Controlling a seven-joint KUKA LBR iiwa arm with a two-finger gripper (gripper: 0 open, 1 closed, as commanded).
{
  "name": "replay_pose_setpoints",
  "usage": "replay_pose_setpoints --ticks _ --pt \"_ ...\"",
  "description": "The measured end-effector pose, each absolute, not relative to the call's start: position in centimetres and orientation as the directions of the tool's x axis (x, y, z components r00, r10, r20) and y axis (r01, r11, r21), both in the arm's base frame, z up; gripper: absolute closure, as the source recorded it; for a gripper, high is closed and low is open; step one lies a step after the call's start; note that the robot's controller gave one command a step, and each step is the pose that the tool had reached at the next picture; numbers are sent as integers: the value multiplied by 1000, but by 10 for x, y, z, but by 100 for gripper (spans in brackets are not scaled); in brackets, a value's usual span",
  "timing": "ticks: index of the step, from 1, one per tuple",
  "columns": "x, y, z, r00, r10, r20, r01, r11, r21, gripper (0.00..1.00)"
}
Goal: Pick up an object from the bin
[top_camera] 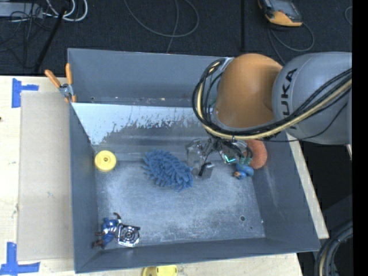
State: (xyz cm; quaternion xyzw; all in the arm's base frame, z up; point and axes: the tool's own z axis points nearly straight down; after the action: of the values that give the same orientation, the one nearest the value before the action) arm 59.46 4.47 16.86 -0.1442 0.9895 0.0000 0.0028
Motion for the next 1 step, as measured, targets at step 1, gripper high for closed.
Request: replay_pose_setpoints --ticks 1 --pt "595 43 162 -956 -292 -2 -292 956 0 0"
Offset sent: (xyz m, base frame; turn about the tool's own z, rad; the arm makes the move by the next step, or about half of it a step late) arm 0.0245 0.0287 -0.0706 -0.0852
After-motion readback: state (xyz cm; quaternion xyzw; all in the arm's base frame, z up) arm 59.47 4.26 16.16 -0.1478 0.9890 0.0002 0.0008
